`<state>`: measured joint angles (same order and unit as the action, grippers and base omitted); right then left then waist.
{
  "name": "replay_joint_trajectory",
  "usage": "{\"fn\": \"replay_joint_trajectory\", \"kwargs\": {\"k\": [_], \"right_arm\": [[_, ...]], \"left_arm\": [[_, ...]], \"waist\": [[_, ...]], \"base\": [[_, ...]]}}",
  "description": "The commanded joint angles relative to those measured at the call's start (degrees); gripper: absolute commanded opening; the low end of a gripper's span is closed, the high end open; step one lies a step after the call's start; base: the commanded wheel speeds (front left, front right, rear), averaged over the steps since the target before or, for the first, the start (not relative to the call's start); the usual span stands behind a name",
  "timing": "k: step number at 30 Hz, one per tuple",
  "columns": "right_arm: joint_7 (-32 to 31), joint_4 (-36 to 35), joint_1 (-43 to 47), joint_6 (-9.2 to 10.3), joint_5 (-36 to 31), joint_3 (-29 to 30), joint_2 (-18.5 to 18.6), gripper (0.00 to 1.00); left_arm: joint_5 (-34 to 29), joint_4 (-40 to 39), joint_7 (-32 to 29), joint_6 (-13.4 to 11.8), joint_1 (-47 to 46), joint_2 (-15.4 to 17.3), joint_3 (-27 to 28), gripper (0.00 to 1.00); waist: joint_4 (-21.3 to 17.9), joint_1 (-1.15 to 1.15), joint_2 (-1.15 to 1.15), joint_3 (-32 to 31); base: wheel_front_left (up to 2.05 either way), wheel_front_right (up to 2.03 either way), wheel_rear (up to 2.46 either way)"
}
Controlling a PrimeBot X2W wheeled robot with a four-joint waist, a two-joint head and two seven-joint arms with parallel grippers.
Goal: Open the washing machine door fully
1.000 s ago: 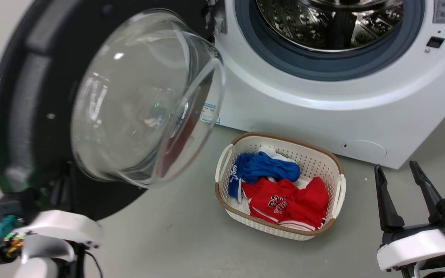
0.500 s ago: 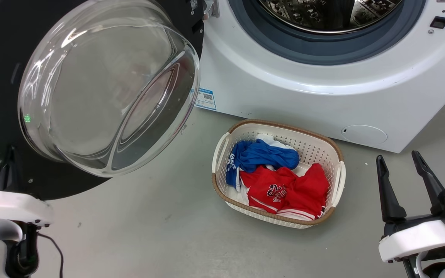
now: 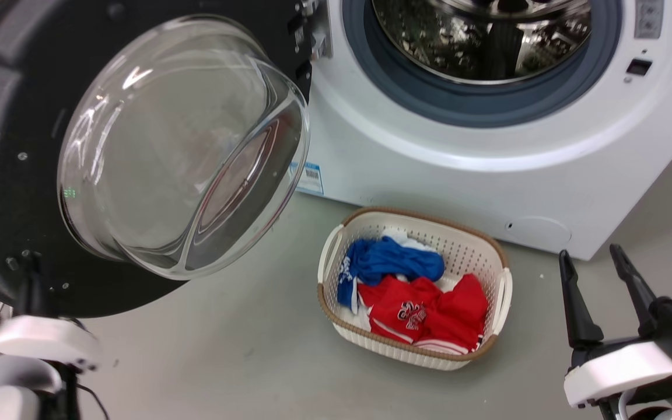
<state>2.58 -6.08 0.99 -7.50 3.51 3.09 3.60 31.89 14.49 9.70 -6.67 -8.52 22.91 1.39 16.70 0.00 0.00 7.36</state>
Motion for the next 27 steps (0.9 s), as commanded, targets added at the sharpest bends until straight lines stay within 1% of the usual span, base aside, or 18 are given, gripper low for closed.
{"fn": "replay_joint_trajectory", "kwargs": {"k": [1, 7, 11, 14, 16, 18, 21, 22, 23, 24, 25, 26, 27], "right_arm": [[0.4, 0.3, 0.7, 0.01, 0.1, 0.1, -0.2, 1.00], [0.9, 1.6, 2.8, 0.01, 0.5, 0.2, -0.6, 1.00], [0.8, 1.9, 3.8, 0.01, 0.4, 0.4, -0.7, 1.00], [0.6, 2.0, 4.0, 0.01, 0.3, 0.4, -0.7, 1.00], [0.6, 2.1, 3.9, 0.01, 0.5, 0.2, -0.8, 1.00], [0.4, 2.3, 3.8, 0.01, 0.8, 0.0, -0.8, 1.00], [0.3, 2.4, 3.7, 0.01, 0.9, -0.2, -0.7, 1.00], [0.2, 2.5, 3.6, 0.01, 0.9, -0.1, -0.7, 1.00], [0.2, 2.6, 3.5, 0.01, 0.8, -0.2, -0.8, 1.00], [0.1, 2.7, 3.4, 0.01, 0.9, -0.2, -0.8, 1.00], [0.1, 2.9, 3.3, 0.01, 0.9, -0.1, -0.8, 1.00], [0.0, 3.0, 3.2, 0.01, 0.9, -0.3, -0.8, 1.00], [0.0, 3.0, 3.2, 0.01, 1.0, -0.3, -0.8, 1.00]], "left_arm": [[-0.8, -1.4, -0.3, -0.6, 1.3, -0.6, -0.8, 0.00], [-3.7, -11.2, -2.2, -4.6, 8.1, -2.7, -4.0, 0.00], [-5.7, -17.1, -4.1, -6.4, 12.0, -3.5, -6.8, 0.00], [-7.1, -20.1, -5.4, -6.8, 13.8, -4.6, -9.8, 0.00], [-7.9, -21.3, -5.8, -6.7, 14.1, -4.7, -11.3, 0.00], [-8.3, -21.9, -6.2, -6.4, 14.1, -5.8, -13.3, 0.00], [-9.1, -21.9, -6.2, -6.1, 12.9, -6.2, -14.7, 0.00], [-9.0, -21.8, -6.1, -5.8, 12.4, -6.4, -15.2, 0.05], [-9.0, -21.5, -6.1, -5.4, 12.0, -6.7, -15.7, 0.19], [-8.9, -21.2, -5.9, -5.1, 11.7, -7.1, -16.2, 0.26], [-8.9, -21.0, -5.6, -4.9, 11.3, -7.2, -16.6, 0.41], [-9.0, -20.6, -5.4, -4.7, 10.9, -7.3, -16.8, 0.84], [-8.9, -20.3, -5.3, -4.6, 10.5, -7.6, -16.9, 1.00]], "waist": [[0.0, 0.00, 0.00, -1.6], [-0.4, 0.00, 0.00, -5.5], [-1.2, 0.00, 0.00, -7.2], [-2.5, 0.00, 0.00, -7.8], [-3.6, 0.00, 0.00, -8.1], [-5.0, 0.00, 0.00, -8.4], [-6.4, 0.00, 0.00, -8.6], [-7.1, 0.00, 0.00, -8.7], [-7.8, 0.00, 0.00, -8.8], [-8.5, 0.00, 0.00, -8.8], [-9.2, 0.00, 0.00, -8.8], [-9.9, 0.00, 0.00, -8.8], [-10.5, 0.00, 0.00, -8.8]], "base": [[0.00, 0.00, 0.00], [0.00, 0.00, 0.00], [0.00, 0.00, 0.00], [0.00, 0.00, 0.00], [0.00, 0.00, 0.00], [0.00, 0.00, 0.00], [0.00, 0.00, 0.00], [0.00, 0.00, 0.00], [0.00, 0.00, 0.00], [0.00, 0.00, 0.00], [0.00, 0.00, 0.00], [0.00, 0.00, 0.00], [0.00, 0.00, 0.00]]}}
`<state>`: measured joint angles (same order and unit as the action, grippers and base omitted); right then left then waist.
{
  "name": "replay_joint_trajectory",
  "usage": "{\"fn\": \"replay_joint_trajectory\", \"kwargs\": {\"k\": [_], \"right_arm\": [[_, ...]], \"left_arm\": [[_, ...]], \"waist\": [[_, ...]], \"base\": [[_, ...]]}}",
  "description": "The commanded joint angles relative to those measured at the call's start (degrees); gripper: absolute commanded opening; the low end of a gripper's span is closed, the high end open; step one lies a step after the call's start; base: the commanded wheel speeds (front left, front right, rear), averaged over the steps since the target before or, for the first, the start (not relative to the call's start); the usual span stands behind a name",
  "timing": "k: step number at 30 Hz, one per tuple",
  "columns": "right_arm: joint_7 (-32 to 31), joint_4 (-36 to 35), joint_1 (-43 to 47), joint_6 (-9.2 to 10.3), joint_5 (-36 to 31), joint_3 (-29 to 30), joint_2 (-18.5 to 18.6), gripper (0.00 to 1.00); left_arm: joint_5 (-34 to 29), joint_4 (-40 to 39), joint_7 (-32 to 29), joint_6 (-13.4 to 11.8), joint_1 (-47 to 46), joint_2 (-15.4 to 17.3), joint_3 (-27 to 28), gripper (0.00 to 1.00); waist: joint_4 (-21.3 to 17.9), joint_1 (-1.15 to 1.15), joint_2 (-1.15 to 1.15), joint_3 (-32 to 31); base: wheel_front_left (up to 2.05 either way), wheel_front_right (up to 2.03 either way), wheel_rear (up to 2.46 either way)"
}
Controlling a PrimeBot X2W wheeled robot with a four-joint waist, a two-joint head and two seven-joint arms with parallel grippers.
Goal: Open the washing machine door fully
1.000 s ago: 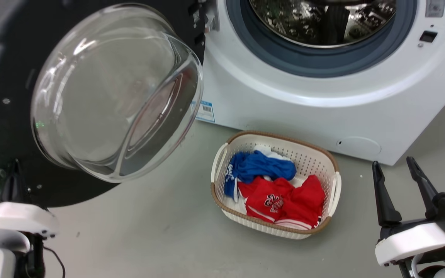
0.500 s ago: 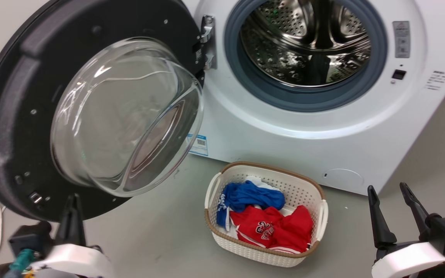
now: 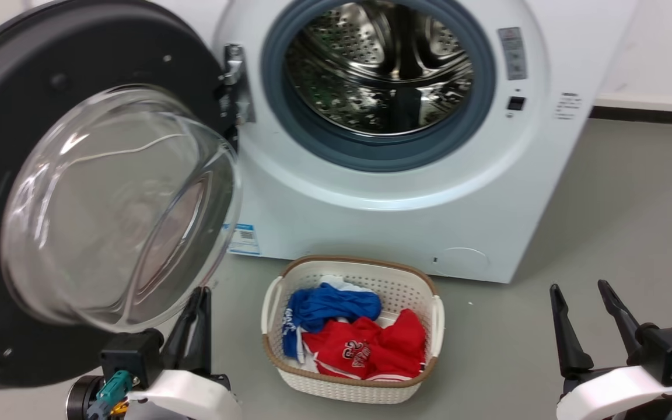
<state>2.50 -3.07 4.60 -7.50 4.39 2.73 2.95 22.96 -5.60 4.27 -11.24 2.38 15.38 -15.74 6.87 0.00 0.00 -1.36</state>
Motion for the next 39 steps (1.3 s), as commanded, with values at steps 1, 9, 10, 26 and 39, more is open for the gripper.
{"fn": "replay_joint_trajectory", "kwargs": {"k": [1, 9, 10, 26, 39], "right_arm": [[0.0, 0.1, -0.5, 0.01, 0.0, -0.2, -0.1, 1.00], [0.2, 0.6, -0.9, 0.01, -0.5, -1.0, -0.1, 1.00], [0.3, 0.7, -1.0, 0.01, -0.5, -1.1, -0.1, 1.00], [0.6, 0.7, -1.3, 0.01, -0.3, -0.7, -0.1, 1.00], [0.7, 0.3, -0.9, 0.01, 0.1, -0.6, -0.1, 1.00]], "left_arm": [[0.0, 0.2, 0.3, 0.1, -0.7, -0.1, 0.1, 1.00], [-0.9, 2.9, 0.7, -0.1, -1.5, 0.5, -0.5, 1.00], [-1.3, 3.2, 0.8, -0.2, -1.5, 0.6, -0.7, 1.00], [-4.2, 5.4, 2.1, -2.1, -2.5, 1.5, -1.9, 1.00], [-3.7, 5.6, 2.1, -2.0, -2.6, 1.8, -2.2, 1.00]], "waist": [[-1.3, 0.00, 0.00, 0.0], [-5.5, 0.00, 0.00, 0.1], [-6.0, 0.00, 0.00, 0.2], [-7.5, 0.00, 0.00, 0.5], [-7.4, 0.00, 0.00, 0.5]], "base": [[0.00, 0.00, 0.00], [0.00, 0.00, 0.00], [0.00, 0.00, 0.00], [0.00, 0.00, 0.00], [0.00, 0.00, 0.00]]}}
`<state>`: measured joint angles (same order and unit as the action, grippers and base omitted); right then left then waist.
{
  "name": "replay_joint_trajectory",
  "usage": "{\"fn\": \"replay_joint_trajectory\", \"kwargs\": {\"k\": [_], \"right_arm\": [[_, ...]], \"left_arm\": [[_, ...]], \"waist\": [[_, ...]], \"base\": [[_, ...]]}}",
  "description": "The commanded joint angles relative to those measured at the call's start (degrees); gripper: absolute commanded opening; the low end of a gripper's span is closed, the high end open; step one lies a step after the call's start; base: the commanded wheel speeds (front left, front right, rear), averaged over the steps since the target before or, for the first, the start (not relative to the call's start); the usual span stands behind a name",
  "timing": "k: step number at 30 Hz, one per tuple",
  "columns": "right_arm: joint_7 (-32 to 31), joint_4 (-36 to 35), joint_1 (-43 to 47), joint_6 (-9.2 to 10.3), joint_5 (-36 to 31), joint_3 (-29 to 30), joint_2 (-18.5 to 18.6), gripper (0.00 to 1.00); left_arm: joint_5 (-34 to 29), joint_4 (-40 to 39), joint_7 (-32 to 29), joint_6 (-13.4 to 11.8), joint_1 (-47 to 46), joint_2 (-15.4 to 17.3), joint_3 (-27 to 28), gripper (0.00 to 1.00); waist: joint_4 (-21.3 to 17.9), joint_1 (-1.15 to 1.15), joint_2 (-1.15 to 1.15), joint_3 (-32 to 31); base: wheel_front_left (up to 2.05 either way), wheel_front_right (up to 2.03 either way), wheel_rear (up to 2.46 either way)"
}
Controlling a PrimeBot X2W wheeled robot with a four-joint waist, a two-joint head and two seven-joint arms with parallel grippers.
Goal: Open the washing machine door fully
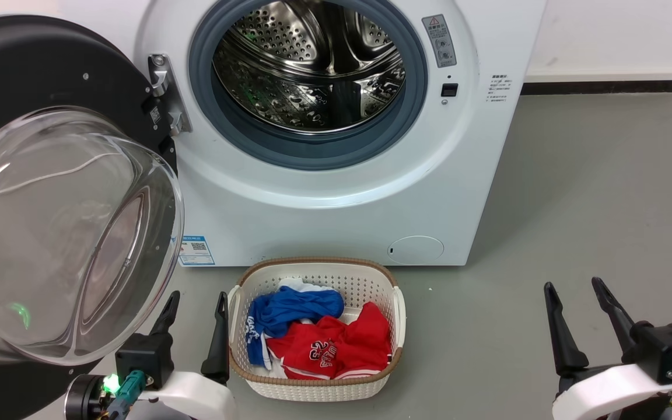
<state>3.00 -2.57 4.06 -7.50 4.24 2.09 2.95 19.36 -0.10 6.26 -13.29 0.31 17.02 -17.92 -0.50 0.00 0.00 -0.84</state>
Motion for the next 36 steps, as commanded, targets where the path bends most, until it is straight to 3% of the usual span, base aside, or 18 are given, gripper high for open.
{"fn": "replay_joint_trajectory", "kwargs": {"k": [1, 2, 5, 36], "right_arm": [[0.2, -0.3, -0.3, 0.01, 0.3, 0.1, -0.1, 1.00], [0.0, 0.0, 0.0, 0.00, 0.2, 0.0, 0.0, 0.00], [0.0, 1.3, 0.7, 0.00, 1.1, -0.1, 0.0, 0.00], [-2.8, 6.9, -3.6, 0.00, 34.9, 0.6, 0.8, 0.00]], "left_arm": [[0.0, 0.1, 0.1, 0.1, -0.6, 0.2, -0.1, 1.00], [0.1, 0.0, 0.0, 0.1, 0.0, 0.0, 0.0, 0.00], [0.8, 1.0, -0.1, 0.2, 0.9, -0.6, -0.2, 0.00], [29.2, 6.3, -3.9, 8.0, -2.2, -4.7, 7.9, 0.00]], "waist": [[0.1, 0.00, 0.00, 0.0], [0.1, 0.00, 0.00, 0.0], [0.1, 0.00, 0.00, 0.0], [0.2, 0.00, 0.00, 0.3]], "base": [[0.00, 0.00, 0.00], [0.00, 0.00, 0.00], [0.00, 0.00, 0.00], [0.00, 0.00, 0.00]]}}
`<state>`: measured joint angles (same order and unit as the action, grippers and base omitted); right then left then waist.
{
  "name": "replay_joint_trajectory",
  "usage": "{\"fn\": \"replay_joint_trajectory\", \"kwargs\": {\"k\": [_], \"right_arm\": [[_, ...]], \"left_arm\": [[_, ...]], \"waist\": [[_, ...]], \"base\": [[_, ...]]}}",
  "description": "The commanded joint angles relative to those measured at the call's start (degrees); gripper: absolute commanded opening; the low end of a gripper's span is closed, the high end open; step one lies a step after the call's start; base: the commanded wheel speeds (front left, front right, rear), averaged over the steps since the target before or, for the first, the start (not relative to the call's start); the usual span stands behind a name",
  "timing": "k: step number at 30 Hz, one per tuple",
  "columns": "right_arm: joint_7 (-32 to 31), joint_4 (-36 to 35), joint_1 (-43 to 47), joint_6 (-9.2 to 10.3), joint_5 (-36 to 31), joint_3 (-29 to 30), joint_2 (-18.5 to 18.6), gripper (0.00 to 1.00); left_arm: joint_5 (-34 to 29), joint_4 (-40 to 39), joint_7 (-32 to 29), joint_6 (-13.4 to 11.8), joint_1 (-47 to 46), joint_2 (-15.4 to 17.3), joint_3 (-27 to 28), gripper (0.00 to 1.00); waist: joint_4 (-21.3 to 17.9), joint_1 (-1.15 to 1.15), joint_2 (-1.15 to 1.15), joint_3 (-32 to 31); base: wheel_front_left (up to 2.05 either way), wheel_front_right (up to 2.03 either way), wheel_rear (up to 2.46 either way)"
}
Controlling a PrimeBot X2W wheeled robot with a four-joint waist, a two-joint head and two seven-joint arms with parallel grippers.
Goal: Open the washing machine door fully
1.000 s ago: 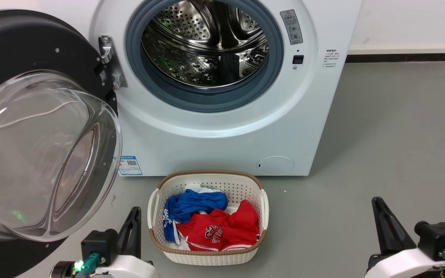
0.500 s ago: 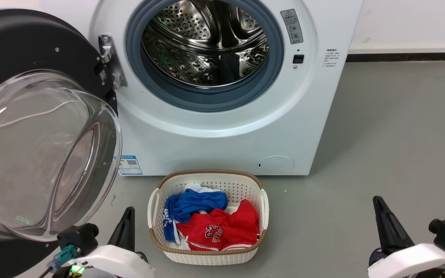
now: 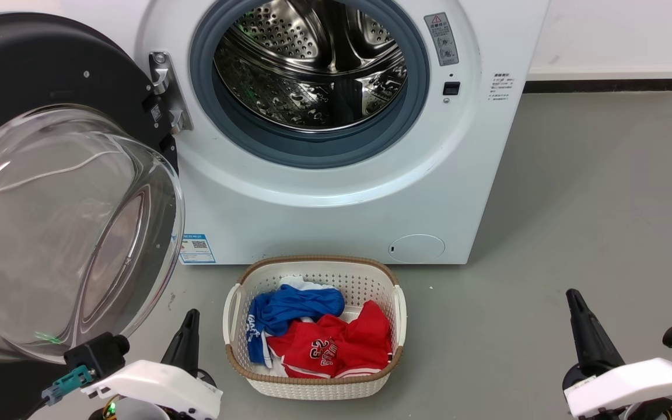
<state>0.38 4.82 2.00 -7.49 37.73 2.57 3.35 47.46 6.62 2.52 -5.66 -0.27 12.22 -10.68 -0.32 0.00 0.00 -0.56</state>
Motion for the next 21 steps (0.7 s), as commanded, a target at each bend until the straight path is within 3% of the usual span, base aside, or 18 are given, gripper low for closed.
{"fn": "replay_joint_trajectory", "kwargs": {"k": [1, 21], "right_arm": [[-0.2, -0.3, -1.7, -0.01, 2.3, 0.2, 0.4, 0.00], [-1.7, 2.3, -3.7, -0.01, 17.4, 0.8, 0.6, 0.00]], "left_arm": [[1.8, -0.3, -0.2, 0.6, -1.7, 0.0, 0.9, 0.00], [14.4, 1.7, -2.2, 4.2, -3.0, -2.2, 4.9, 0.00]], "waist": [[0.0, 0.00, 0.00, 0.0], [0.1, 0.00, 0.00, 0.2]], "base": [[0.00, 0.00, 0.00], [0.00, 0.00, 0.00]]}}
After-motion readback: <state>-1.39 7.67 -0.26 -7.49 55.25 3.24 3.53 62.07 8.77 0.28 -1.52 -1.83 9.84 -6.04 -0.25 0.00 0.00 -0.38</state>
